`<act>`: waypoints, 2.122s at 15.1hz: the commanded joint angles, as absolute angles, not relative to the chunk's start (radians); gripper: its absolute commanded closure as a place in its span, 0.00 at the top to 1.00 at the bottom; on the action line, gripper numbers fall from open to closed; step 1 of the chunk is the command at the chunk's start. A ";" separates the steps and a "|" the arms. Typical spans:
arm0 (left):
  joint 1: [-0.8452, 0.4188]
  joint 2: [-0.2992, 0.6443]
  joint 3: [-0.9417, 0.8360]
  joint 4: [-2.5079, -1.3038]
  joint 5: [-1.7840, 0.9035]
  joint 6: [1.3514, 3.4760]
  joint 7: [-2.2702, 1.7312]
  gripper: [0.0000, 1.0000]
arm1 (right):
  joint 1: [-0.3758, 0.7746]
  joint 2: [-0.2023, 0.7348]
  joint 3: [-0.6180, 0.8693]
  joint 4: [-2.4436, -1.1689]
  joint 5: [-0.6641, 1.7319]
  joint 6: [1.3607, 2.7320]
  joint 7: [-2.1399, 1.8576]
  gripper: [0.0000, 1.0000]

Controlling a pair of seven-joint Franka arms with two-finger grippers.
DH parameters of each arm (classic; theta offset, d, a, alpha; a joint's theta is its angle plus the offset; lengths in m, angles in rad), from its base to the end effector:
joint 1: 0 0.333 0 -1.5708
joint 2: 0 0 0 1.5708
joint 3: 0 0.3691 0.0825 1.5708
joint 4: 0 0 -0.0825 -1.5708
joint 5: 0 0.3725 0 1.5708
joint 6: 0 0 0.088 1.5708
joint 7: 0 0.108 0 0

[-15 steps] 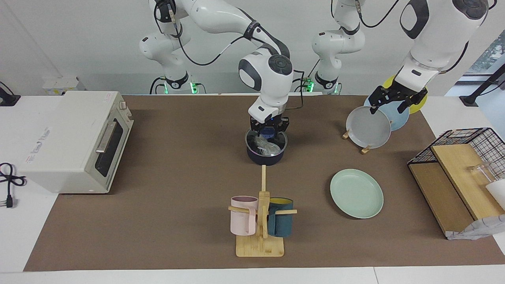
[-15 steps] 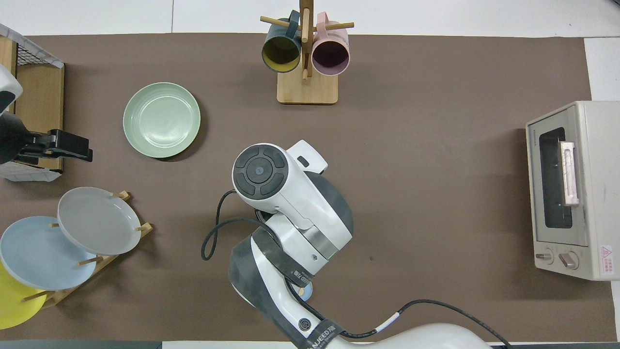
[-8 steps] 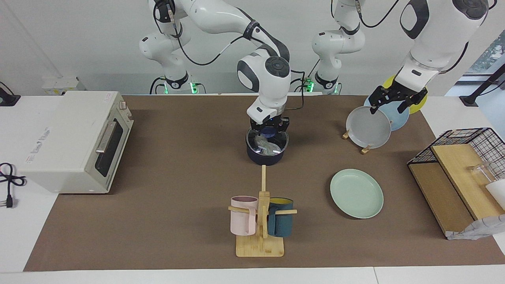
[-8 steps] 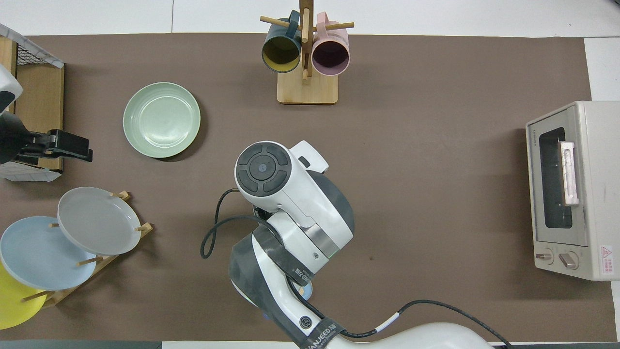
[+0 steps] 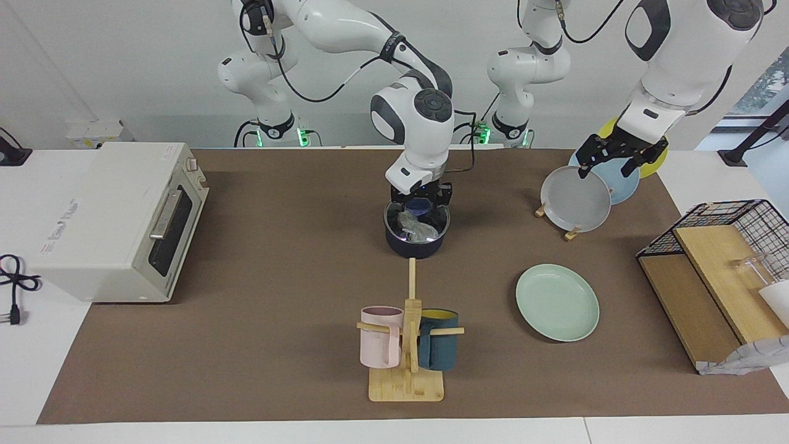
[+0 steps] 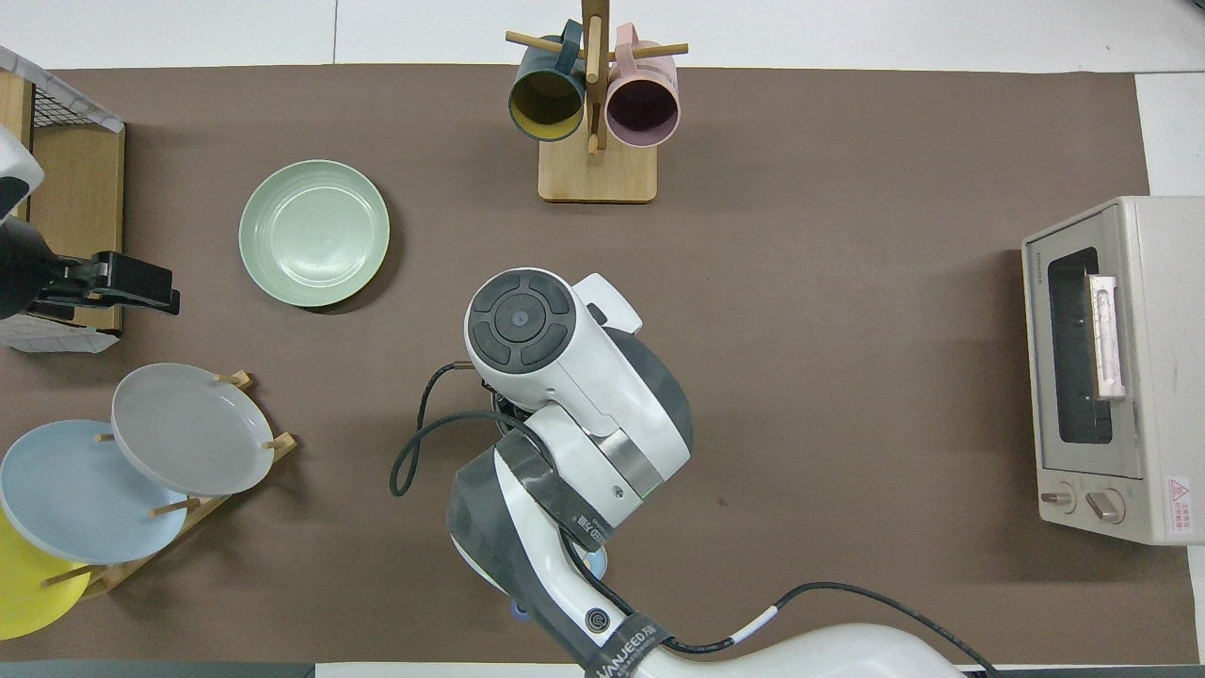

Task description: Transfer vermicelli from plate to pot

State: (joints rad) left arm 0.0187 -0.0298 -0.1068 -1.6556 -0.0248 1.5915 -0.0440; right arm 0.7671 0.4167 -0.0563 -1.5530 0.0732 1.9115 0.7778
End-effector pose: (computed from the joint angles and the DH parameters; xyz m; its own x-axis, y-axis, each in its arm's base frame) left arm 0.5299 -0.0504 0.6553 0.9984 -0.0434 -0.0354 -0.0427 -0.9989 0.0200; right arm 0.5092 0.4534 0.4560 0.9934 -0.0893 -0.0726 -0.0889 -0.9960 0.0087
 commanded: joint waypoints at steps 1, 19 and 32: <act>0.029 -0.055 -0.109 -1.680 -0.037 1.594 -0.051 1.00 | 0.755 0.407 -0.054 -1.551 0.042 1.915 0.782 1.00; 0.029 -0.055 -0.109 -1.680 -0.037 1.594 -0.051 1.00 | 0.224 0.097 -0.066 -1.545 -0.017 1.525 0.137 1.00; 0.029 -0.055 -0.109 -1.680 -0.037 1.594 -0.051 1.00 | 0.083 -0.045 -0.103 -1.733 -0.074 1.608 -0.104 1.00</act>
